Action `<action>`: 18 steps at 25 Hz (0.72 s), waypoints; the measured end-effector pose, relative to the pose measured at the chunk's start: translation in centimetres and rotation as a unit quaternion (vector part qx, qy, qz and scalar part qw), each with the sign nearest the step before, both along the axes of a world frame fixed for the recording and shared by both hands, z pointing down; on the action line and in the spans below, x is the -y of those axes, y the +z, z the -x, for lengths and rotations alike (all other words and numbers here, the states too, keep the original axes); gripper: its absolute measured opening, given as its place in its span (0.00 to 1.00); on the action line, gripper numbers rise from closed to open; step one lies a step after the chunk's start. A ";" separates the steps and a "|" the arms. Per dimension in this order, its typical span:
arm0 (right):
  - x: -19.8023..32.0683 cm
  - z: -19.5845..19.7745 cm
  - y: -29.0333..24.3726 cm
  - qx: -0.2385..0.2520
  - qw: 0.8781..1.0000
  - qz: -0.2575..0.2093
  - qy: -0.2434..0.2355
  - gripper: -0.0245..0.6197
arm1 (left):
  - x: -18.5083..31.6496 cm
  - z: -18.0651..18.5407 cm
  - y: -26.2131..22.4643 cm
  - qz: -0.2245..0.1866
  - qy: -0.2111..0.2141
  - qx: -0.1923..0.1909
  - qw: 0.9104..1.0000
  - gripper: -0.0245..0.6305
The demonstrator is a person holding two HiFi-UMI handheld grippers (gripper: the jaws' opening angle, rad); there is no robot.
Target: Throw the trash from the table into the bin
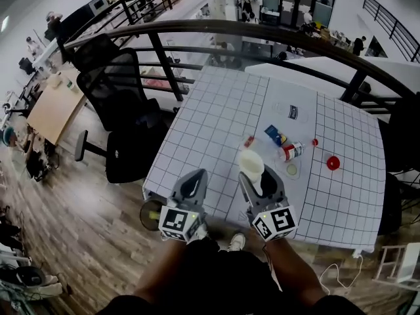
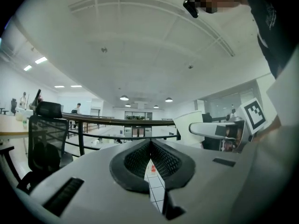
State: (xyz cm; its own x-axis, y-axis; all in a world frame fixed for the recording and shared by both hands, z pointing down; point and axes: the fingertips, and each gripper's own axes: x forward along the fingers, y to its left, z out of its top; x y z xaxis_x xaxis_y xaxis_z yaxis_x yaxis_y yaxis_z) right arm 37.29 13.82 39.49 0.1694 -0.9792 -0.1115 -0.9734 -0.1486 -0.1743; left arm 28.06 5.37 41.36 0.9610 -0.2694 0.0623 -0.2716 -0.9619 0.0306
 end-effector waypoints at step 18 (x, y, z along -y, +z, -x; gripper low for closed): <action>13.6 17.1 -0.6 -0.067 0.987 0.008 -0.145 0.43 | 10.5 18.7 0.5 0.002 -0.144 -0.013 0.990 0.07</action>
